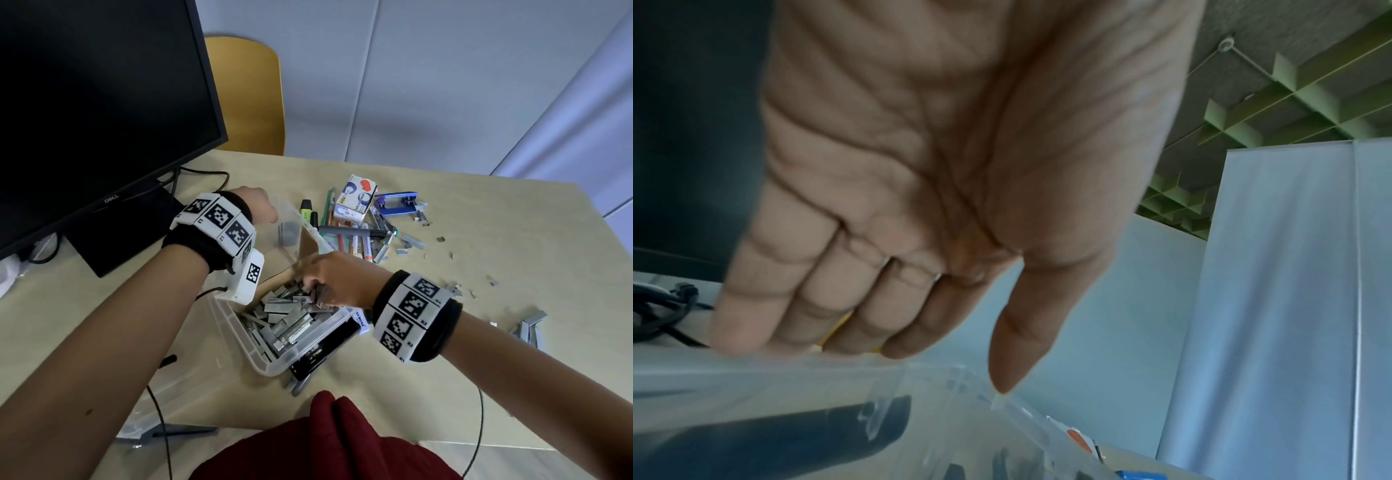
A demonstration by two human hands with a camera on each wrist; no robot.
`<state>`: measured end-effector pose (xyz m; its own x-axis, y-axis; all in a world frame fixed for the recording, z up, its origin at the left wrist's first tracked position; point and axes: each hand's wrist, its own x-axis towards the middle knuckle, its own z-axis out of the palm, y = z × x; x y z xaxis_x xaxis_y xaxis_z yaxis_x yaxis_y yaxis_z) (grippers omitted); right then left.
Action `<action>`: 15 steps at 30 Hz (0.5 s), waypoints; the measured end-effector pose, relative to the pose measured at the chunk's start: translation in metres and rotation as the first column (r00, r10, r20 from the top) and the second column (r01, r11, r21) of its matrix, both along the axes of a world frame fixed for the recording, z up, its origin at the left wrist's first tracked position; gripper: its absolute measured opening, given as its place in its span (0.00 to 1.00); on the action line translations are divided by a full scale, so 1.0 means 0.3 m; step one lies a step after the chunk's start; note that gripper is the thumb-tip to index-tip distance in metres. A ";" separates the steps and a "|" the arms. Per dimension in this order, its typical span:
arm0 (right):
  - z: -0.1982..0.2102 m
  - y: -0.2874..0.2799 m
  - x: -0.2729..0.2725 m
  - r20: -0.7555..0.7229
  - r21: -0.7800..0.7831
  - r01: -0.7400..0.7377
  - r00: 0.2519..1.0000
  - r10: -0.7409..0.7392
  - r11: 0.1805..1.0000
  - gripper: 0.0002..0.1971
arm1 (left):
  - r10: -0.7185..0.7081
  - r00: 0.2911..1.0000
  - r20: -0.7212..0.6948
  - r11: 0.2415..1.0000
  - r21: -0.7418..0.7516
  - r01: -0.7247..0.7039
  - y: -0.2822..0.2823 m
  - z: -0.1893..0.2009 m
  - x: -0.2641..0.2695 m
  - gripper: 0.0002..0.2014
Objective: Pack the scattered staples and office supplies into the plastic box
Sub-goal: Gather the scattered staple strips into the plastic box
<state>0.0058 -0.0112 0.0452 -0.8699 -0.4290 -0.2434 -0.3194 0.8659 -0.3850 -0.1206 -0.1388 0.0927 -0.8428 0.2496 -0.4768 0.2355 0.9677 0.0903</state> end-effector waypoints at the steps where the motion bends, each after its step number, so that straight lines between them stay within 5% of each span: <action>1: -0.006 -0.013 -0.009 0.019 0.008 0.012 1.000 -0.012 1.000 0.10 | -0.005 1.000 0.001 1.000 -0.004 0.005 0.003 0.003 0.001 0.22; 8: -0.025 -0.059 -0.026 -0.014 -0.022 0.169 0.985 -0.169 0.985 0.10 | -0.004 1.000 -0.010 1.000 0.004 0.004 0.000 -0.005 0.002 0.23; 15: -0.073 -0.111 0.043 0.035 -0.114 0.035 0.999 -0.031 0.993 0.10 | 0.015 0.999 -0.032 0.998 0.054 -0.013 0.019 -0.013 0.042 0.22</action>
